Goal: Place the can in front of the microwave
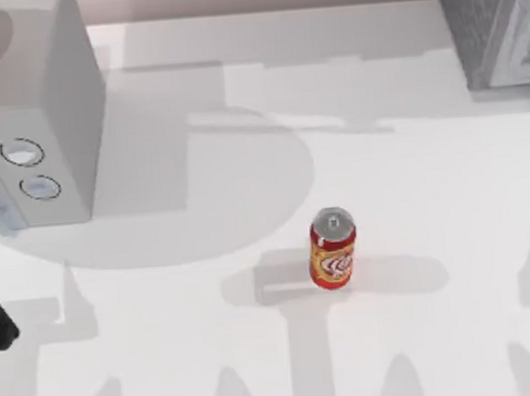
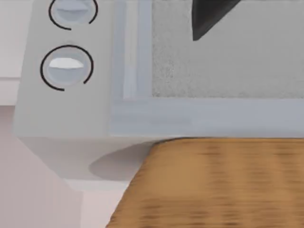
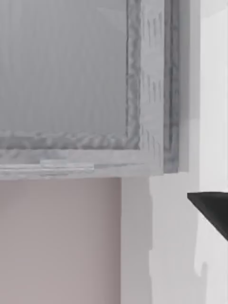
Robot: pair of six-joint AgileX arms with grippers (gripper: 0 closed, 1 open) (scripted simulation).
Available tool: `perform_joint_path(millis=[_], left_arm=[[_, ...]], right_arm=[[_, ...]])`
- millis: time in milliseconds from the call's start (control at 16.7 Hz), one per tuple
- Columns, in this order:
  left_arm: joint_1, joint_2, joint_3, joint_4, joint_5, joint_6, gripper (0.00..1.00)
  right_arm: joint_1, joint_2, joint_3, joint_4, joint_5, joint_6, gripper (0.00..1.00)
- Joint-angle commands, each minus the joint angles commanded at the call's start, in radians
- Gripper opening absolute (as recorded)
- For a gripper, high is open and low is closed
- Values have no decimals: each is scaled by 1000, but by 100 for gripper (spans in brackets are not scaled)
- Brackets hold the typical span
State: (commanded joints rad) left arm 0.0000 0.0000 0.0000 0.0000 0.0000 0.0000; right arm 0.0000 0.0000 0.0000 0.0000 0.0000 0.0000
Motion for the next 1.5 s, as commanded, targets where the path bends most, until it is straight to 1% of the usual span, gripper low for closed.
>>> perform_joint_path(millis=[180,300,540,840,1500], left_arm=[[-3,10,9,-6,0,0,100],[-21,59,56,-36,0,0,100],[-96,267,253,-165,0,-1,100],[-244,679,640,-418,1,-4,100],[-633,1765,1659,-1088,2,-12,100]], right_arm=[[0,0,0,0,0,0,100],[0,0,0,0,0,0,100],[0,0,0,0,0,0,100],[0,0,0,0,0,0,100],[0,0,0,0,0,0,100]])
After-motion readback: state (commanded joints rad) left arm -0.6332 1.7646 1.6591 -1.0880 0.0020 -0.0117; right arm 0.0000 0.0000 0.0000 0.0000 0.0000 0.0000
